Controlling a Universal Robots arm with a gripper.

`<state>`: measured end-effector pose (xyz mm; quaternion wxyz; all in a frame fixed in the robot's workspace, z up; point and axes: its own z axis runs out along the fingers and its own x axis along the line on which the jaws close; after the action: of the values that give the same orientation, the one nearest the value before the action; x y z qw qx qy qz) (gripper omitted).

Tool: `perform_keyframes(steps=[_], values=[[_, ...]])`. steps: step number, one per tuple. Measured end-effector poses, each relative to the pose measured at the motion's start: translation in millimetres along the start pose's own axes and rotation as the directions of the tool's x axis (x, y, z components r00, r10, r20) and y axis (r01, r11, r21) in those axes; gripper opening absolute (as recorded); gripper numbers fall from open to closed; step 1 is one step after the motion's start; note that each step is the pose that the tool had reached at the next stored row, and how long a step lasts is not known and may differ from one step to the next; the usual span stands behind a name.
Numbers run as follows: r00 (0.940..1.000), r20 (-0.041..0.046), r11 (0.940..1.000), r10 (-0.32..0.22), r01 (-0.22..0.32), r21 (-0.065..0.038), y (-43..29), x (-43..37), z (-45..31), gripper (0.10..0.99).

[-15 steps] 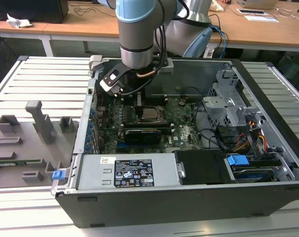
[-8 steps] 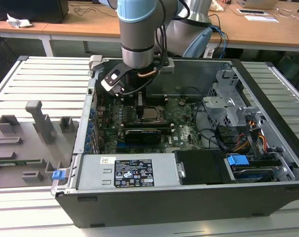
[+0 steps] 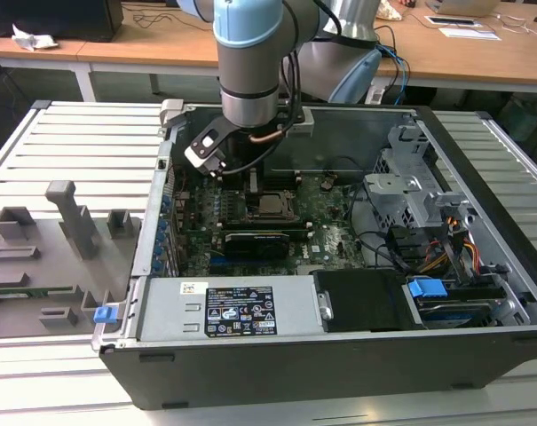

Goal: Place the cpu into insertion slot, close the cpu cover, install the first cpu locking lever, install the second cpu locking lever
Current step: 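Close the cpu cover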

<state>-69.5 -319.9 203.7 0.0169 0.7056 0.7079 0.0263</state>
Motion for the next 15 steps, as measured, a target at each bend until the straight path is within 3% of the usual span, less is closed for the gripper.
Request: perform_keyframes(steps=[4, 6, 7, 11, 15], values=[[1.0000, -0.0008, 1.0000, 0.000, 0.000, -0.001, 4.0, 0.4, -0.4, 0.106], [1.0000, -0.0002, 1.0000, 0.000, 0.000, 0.000, 4.4, 0.6, -7.3, 0.106], [1.0000, -0.0005, 1.0000, 0.000, 0.000, -0.001, 5.6, 0.7, -7.3, 0.106], [1.0000, -0.0002, 1.0000, 0.000, 0.000, 0.000, 20.4, 0.6, -6.5, 0.106], [1.0000, -0.0002, 1.0000, 0.000, 0.000, 0.000, 25.7, 0.5, -6.2, 0.106]])
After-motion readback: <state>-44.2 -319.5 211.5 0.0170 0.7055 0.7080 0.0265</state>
